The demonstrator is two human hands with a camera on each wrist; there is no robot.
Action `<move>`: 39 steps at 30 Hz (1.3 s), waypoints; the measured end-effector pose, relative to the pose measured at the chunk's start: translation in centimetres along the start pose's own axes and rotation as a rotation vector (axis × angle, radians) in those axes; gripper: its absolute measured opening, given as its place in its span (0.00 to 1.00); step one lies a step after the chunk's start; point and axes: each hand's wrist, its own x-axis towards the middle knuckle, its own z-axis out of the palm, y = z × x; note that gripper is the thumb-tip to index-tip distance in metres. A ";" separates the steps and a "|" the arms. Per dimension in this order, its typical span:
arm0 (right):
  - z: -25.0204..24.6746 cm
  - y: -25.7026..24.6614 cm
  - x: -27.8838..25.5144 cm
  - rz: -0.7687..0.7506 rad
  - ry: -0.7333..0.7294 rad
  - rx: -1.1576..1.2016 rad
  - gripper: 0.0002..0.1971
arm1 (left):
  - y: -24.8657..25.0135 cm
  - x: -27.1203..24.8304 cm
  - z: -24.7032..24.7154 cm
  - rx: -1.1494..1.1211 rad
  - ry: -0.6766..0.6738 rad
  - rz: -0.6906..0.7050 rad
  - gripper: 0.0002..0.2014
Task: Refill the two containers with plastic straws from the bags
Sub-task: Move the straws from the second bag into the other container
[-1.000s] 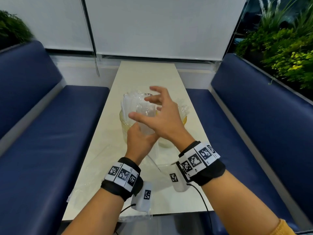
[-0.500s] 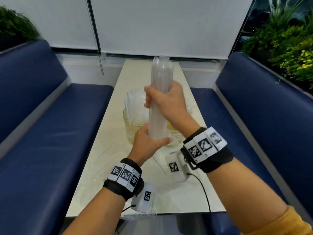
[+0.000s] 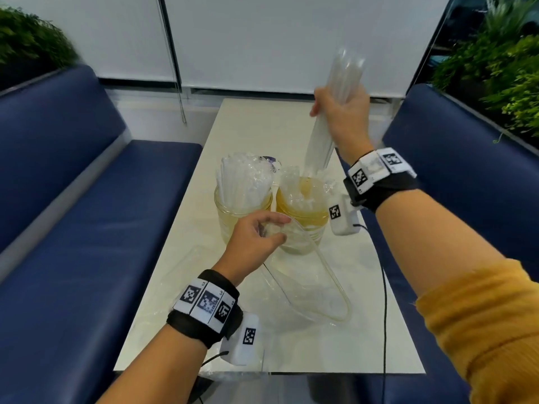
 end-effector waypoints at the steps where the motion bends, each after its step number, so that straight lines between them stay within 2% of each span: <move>1: 0.2 2.0 -0.2 0.050 -0.017 -0.031 0.16 | 0.2 0.0 -0.1 0.012 -0.003 0.002 0.14; 5: 0.8 8.2 -2.0 0.228 -0.098 -0.105 0.19 | 0.5 0.2 -0.5 0.035 0.000 0.011 0.14; 7: 0.9 9.9 -2.5 0.278 -0.102 -0.116 0.17 | 0.5 0.3 -0.6 0.035 0.010 0.011 0.14; 12: 0.4 10.9 -2.4 0.342 -0.062 -0.174 0.15 | 0.4 0.6 -0.5 0.044 0.037 -0.002 0.14; 16: 0.1 11.6 -3.1 0.378 -0.141 -0.252 0.13 | 0.6 0.7 -0.4 0.035 0.045 -0.008 0.15; 20: 0.3 11.4 -3.7 0.418 -0.222 -0.350 0.18 | 0.8 0.5 -0.6 0.037 0.052 -0.013 0.15; 22: 0.3 10.9 -3.8 0.366 -0.193 -0.368 0.21 | 0.7 0.4 -0.7 0.035 0.052 -0.015 0.14; 23: 0.1 10.6 -3.7 0.315 -0.161 -0.365 0.25 | 0.7 0.4 -0.8 0.032 0.053 -0.016 0.14; 26: -0.4 9.9 -2.8 0.088 -0.112 -0.294 0.45 | 0.6 0.3 -1.1 0.025 0.058 -0.019 0.14; 28: -0.4 9.3 -1.6 -0.029 -0.123 -0.234 0.49 | 0.6 0.4 -1.2 0.028 0.057 -0.021 0.14; 31: -0.4 8.1 0.2 -0.144 -0.199 -0.333 0.42 | 0.7 0.4 -1.4 0.046 0.046 -0.028 0.14; 33: -0.2 7.9 0.9 -0.249 -0.305 -0.556 0.31 | 0.8 0.5 -1.5 0.071 0.025 -0.024 0.15; 35: 0.1 8.6 0.5 -0.288 -0.464 -0.825 0.22 | 0.9 0.5 -1.6 0.104 0.000 -0.015 0.17; 37: 0.2 9.8 -1.1 -0.245 -0.577 -0.978 0.21 | 1.1 0.6 -1.6 0.123 -0.024 -0.012 0.19; 39: 0.0 10.7 -2.7 -0.215 -0.630 -1.014 0.23 | 1.3 0.6 -1.6 0.124 -0.048 -0.008 0.20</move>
